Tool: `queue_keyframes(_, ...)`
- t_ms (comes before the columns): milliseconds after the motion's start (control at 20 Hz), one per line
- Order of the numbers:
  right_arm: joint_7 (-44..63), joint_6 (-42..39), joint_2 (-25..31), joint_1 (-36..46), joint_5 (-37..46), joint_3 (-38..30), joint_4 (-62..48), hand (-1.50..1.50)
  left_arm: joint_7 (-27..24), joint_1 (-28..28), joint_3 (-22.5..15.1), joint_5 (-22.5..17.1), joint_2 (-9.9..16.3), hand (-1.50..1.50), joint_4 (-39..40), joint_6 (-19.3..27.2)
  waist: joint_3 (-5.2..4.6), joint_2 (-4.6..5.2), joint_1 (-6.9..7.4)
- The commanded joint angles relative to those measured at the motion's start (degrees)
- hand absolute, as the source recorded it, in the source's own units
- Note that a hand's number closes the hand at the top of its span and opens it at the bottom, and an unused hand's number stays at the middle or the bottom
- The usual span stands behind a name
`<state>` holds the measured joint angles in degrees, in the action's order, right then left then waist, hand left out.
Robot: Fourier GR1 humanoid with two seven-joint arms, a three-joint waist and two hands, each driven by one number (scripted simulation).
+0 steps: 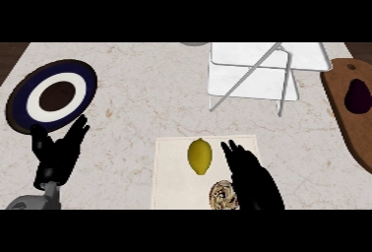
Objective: Pick the cupcake from the placemat and place it in the tiered shelf
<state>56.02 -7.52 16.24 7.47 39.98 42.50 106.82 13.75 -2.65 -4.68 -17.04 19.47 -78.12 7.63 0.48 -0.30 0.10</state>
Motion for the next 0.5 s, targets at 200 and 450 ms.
queue_keyframes(200, -5.73, 1.66, -3.81, -2.28, 3.81, -2.22, -3.69, -1.50, 1.09, 1.33, 0.03, 2.31, -3.54, 0.00, -0.75, -0.79, -0.47, 0.28, -0.07)
queue_keyframes(450, -10.33, 4.40, -6.54, -1.97, 5.71, -2.79, -10.84, -1.50, 2.88, 0.69, 0.58, 3.07, -4.15, 0.00, 0.05, -1.31, -0.46, 0.29, 0.01)
